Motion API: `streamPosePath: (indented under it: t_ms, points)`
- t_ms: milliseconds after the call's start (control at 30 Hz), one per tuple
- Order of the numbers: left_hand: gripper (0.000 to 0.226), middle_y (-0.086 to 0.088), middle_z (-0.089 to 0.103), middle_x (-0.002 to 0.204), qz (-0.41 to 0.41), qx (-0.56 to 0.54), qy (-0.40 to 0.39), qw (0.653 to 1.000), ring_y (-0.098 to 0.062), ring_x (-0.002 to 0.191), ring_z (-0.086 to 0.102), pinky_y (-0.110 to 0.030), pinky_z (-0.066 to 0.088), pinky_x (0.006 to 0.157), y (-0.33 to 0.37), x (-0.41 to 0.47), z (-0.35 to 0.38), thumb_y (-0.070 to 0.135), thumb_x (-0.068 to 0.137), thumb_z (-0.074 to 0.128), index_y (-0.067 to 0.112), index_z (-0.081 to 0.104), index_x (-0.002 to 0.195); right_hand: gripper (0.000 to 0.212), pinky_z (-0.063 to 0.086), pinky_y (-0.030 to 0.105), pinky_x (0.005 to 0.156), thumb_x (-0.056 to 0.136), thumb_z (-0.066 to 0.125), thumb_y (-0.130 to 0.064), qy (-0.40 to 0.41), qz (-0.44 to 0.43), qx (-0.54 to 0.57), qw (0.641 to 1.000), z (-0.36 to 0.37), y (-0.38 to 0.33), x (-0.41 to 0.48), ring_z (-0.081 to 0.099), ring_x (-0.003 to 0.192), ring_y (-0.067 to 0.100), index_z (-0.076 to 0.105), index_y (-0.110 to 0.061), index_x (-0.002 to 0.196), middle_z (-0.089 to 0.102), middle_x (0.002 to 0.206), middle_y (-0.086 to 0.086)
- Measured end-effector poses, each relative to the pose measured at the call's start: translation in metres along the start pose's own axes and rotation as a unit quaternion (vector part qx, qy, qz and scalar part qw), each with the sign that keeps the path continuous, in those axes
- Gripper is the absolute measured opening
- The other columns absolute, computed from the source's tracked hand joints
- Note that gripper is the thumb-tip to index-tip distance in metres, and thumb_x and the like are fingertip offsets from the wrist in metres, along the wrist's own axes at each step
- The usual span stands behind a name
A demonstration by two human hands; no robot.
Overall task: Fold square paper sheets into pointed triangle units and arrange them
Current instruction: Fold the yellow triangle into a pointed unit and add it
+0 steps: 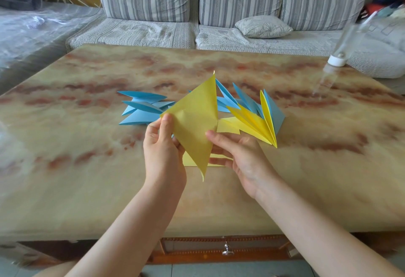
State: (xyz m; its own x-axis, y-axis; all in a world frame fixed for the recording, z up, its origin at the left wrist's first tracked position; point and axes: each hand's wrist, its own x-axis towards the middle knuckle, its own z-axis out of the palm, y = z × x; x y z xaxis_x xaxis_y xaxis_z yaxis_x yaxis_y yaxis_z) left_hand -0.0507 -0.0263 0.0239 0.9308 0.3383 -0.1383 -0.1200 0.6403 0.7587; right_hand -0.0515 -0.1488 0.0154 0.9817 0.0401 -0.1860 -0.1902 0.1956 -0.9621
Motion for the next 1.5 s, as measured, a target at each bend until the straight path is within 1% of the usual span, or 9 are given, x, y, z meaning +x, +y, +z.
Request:
streamPosePath:
  t_ms: [167,333,500,600,767,967,1167,1300,1500]
  points:
    - [0.014,0.002,0.065,0.081,-0.02,-0.015,0.007,1.0,-0.004,0.057,0.063,-0.019,0.054,0.059,0.0,0.001,-0.001,0.017,0.101,0.045,0.015,0.055,0.091,0.015,0.059,0.029,0.073,0.076,0.076,-0.02,0.022,-0.009,-0.034,0.999,0.0,0.001,0.002,0.07,0.076,0.022,0.074,-0.007,0.082,0.075,0.087,0.012]
    - [0.016,0.004,0.065,0.075,-0.032,-0.036,0.026,0.998,-0.006,0.06,0.06,-0.02,0.053,0.062,0.002,0.006,-0.002,0.017,0.1,0.046,0.015,0.055,0.088,0.026,0.06,0.032,0.074,0.071,0.075,-0.027,-0.033,0.015,-0.047,0.998,-0.003,0.001,0.0,0.072,0.077,0.019,0.074,-0.007,0.087,0.076,0.086,0.008]
    - [0.014,0.005,0.064,0.07,-0.039,-0.046,0.026,0.998,-0.006,0.061,0.058,-0.021,0.052,0.064,0.0,0.008,-0.003,0.015,0.1,0.047,0.014,0.057,0.091,0.011,0.059,0.026,0.067,0.078,0.075,-0.017,-0.026,0.008,-0.07,0.997,-0.004,0.003,0.001,0.069,0.063,0.012,0.073,-0.007,0.081,0.075,0.074,0.004]
    - [0.012,0.004,0.066,0.074,-0.041,-0.062,0.032,0.997,-0.005,0.06,0.062,-0.023,0.052,0.066,0.002,0.009,-0.003,0.015,0.1,0.047,0.013,0.057,0.093,0.02,0.058,0.026,0.067,0.078,0.074,-0.023,-0.058,0.019,-0.073,0.995,-0.003,0.004,-0.001,0.071,0.073,0.018,0.075,-0.005,0.086,0.075,0.082,0.009]
    - [0.012,0.001,0.065,0.08,-0.055,-0.082,0.037,0.994,-0.002,0.053,0.064,-0.017,0.053,0.053,0.003,0.012,-0.004,0.013,0.101,0.045,0.011,0.056,0.097,0.026,0.057,0.025,0.068,0.078,0.076,-0.02,-0.046,0.002,-0.09,0.995,0.0,0.008,0.0,0.069,0.09,0.039,0.073,0.004,0.089,0.074,0.087,0.02]
    - [0.013,0.004,0.064,0.074,-0.038,-0.091,0.052,0.994,0.001,0.052,0.062,-0.013,0.051,0.055,0.007,0.015,-0.005,0.013,0.1,0.045,0.011,0.057,0.093,0.022,0.054,0.028,0.071,0.083,0.072,-0.018,-0.106,0.014,-0.119,0.987,0.0,0.006,-0.007,0.071,0.091,0.028,0.075,0.001,0.093,0.075,0.088,0.015]
    - [0.014,0.006,0.066,0.067,-0.032,-0.09,0.056,0.994,0.001,0.052,0.062,-0.013,0.051,0.055,0.008,0.016,-0.007,0.014,0.1,0.045,0.011,0.057,0.093,0.025,0.051,0.023,0.064,0.085,0.07,-0.02,-0.133,0.046,-0.12,0.983,0.001,0.004,-0.009,0.072,0.083,0.02,0.073,0.002,0.097,0.075,0.089,0.013]
    - [0.012,0.002,0.063,0.081,-0.048,-0.094,0.059,0.993,0.001,0.051,0.062,-0.012,0.05,0.053,0.01,0.017,-0.006,0.015,0.1,0.046,0.01,0.055,0.106,0.025,0.04,0.019,0.05,0.086,0.068,-0.023,-0.147,0.028,-0.156,0.976,0.0,0.001,-0.01,0.072,0.077,0.022,0.072,0.001,0.093,0.076,0.088,0.009]
    - [0.01,0.002,0.06,0.078,-0.052,-0.096,0.073,0.991,0.002,0.047,0.06,-0.01,0.045,0.046,0.01,0.015,-0.005,0.013,0.1,0.046,0.009,0.055,0.103,0.025,0.033,0.024,0.049,0.088,0.066,-0.031,-0.141,0.003,-0.221,0.965,0.002,0.004,-0.009,0.072,0.07,0.02,0.07,-0.011,0.073,0.076,0.081,0.006]
